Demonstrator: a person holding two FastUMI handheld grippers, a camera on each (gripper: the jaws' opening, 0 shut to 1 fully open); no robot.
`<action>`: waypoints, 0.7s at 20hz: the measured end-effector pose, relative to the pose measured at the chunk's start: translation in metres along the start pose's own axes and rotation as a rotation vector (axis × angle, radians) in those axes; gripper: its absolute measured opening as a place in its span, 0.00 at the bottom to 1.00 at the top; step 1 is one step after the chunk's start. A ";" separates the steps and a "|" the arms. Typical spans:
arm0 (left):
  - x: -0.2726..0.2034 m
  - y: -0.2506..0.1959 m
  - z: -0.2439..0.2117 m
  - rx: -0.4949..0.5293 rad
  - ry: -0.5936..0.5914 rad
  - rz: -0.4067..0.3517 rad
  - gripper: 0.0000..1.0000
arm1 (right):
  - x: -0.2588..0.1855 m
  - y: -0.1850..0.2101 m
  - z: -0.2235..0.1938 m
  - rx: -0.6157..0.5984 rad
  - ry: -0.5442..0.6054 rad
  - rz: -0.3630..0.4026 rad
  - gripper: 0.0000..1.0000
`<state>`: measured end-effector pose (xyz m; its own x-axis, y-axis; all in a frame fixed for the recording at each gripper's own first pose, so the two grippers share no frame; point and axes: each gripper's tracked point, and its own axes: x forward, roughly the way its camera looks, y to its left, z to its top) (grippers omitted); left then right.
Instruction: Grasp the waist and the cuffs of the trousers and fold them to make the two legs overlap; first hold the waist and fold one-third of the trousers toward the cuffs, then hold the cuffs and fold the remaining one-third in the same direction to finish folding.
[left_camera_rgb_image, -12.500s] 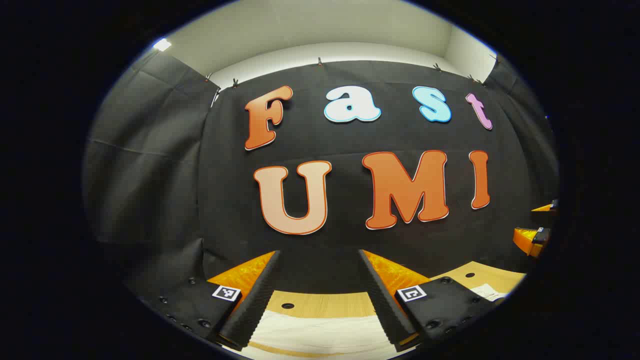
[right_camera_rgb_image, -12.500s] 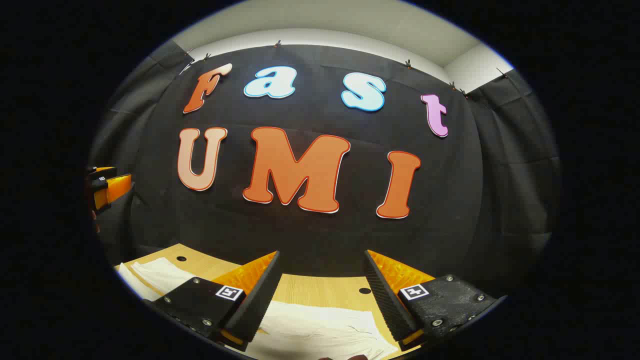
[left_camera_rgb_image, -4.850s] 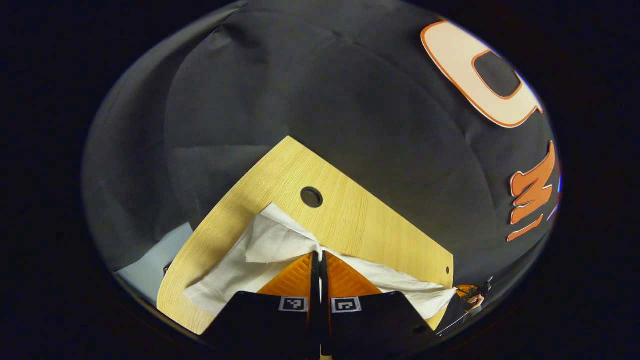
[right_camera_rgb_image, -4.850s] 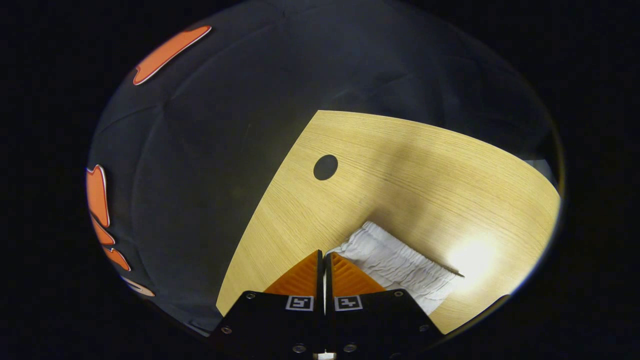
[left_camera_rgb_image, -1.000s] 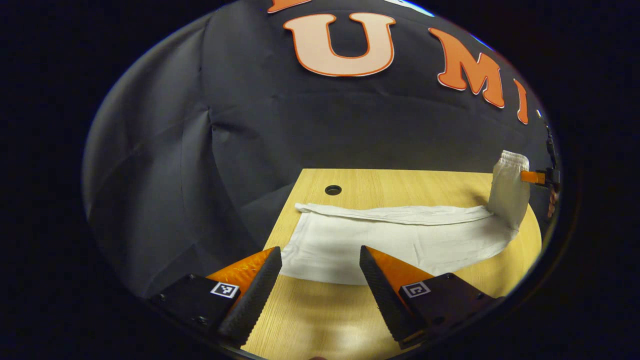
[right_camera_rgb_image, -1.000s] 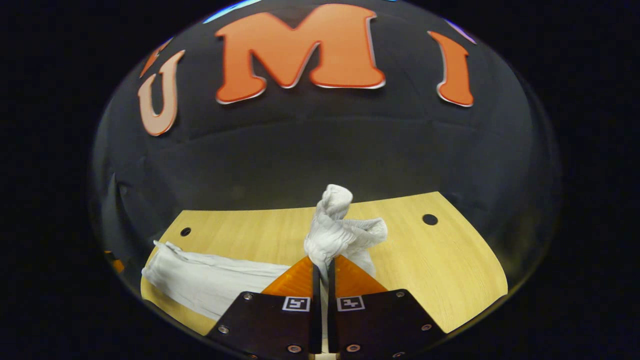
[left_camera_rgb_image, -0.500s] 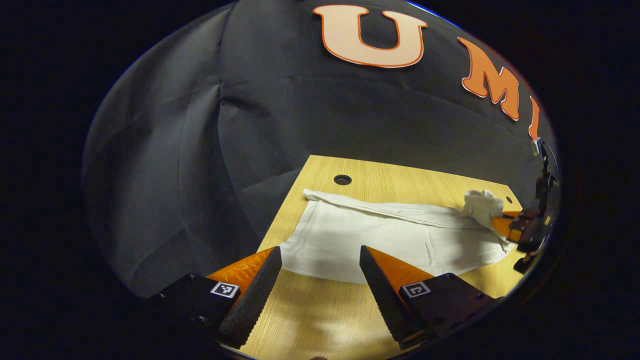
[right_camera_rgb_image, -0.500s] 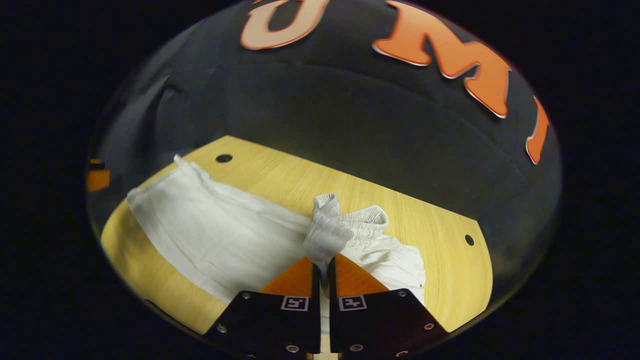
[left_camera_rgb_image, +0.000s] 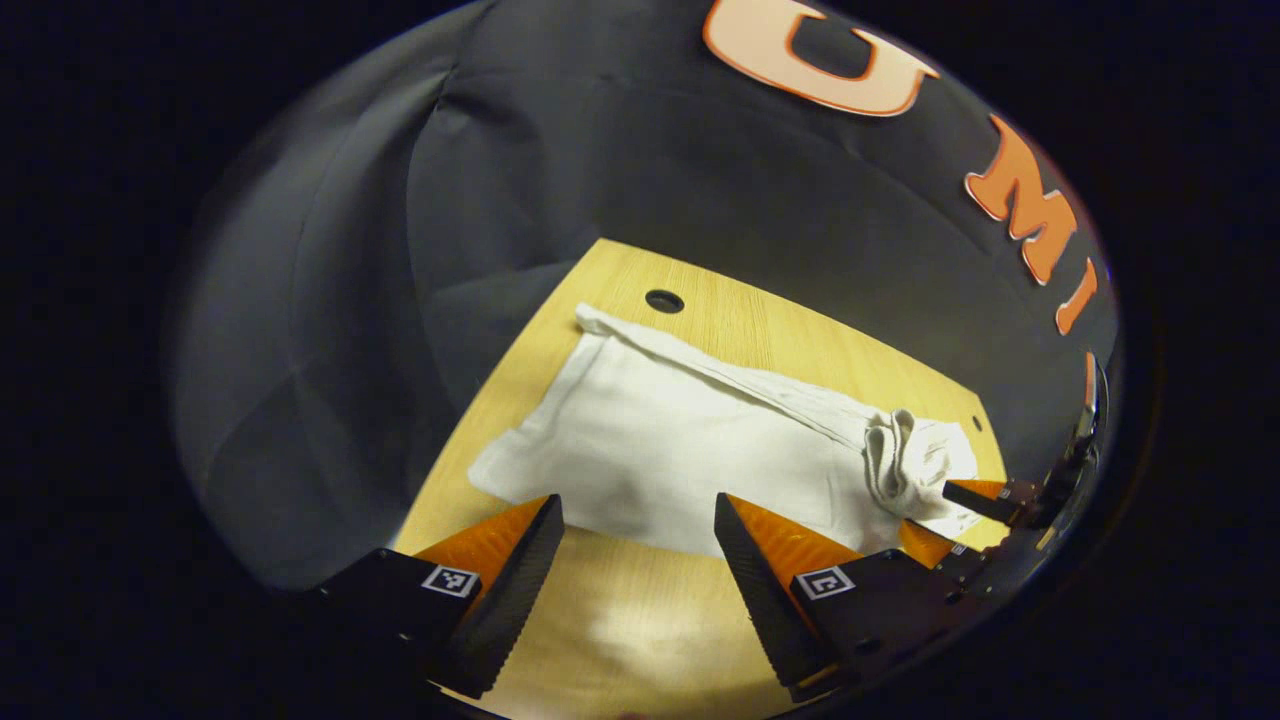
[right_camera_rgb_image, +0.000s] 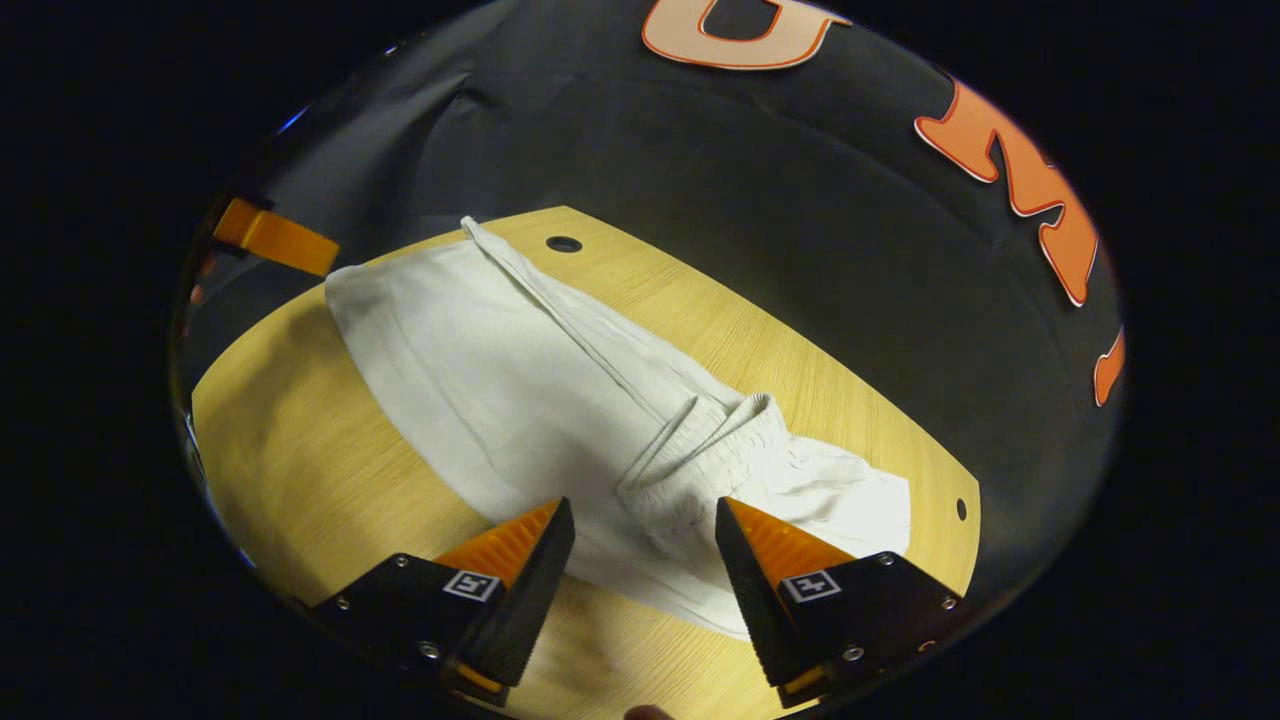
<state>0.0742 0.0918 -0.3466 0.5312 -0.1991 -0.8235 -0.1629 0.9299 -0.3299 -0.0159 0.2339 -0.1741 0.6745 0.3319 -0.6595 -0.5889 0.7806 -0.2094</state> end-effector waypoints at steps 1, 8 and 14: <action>0.005 0.002 -0.007 -0.056 0.033 -0.016 0.99 | -0.006 -0.001 0.001 0.022 -0.005 0.001 0.92; 0.026 0.027 -0.033 -0.386 0.141 -0.028 0.99 | -0.044 -0.057 0.002 0.150 -0.040 -0.087 0.95; 0.044 0.058 -0.028 -0.598 0.132 -0.024 0.99 | -0.069 -0.104 -0.009 0.204 -0.056 -0.159 0.94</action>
<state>0.0650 0.1283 -0.4151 0.4390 -0.2899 -0.8504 -0.6111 0.5976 -0.5191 -0.0052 0.1258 -0.1132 0.7782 0.2208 -0.5879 -0.3755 0.9140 -0.1538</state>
